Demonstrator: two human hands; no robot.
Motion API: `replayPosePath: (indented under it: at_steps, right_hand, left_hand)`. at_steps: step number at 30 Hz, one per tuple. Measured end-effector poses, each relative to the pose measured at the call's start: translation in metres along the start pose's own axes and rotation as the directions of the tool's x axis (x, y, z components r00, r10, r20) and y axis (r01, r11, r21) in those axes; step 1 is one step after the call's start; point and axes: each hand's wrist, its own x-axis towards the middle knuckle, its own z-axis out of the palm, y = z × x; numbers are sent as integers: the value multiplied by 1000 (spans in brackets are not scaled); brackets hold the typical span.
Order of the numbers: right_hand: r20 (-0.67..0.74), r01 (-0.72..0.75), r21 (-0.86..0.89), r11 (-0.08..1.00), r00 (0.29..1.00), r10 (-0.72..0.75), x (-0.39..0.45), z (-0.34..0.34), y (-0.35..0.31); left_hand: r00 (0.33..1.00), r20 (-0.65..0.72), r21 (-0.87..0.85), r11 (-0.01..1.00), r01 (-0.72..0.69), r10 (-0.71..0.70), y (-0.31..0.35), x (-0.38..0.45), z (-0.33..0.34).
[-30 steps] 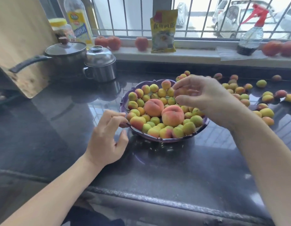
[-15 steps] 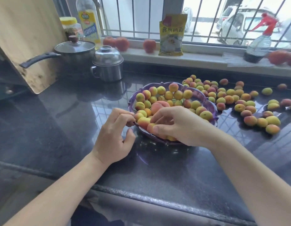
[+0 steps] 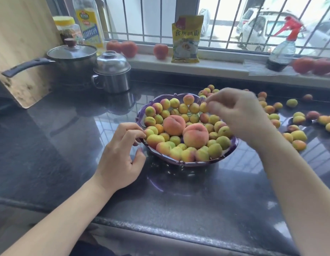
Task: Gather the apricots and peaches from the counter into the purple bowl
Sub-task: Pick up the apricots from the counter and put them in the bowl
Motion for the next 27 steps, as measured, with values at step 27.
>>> replayPosePath:
  at_steps: [27]
  right_hand:
    - [-390,-19,-166,986,920,-48,-1,-16,79]
  left_hand:
    - [997,55,100,994,44,-50,-2,4,4]
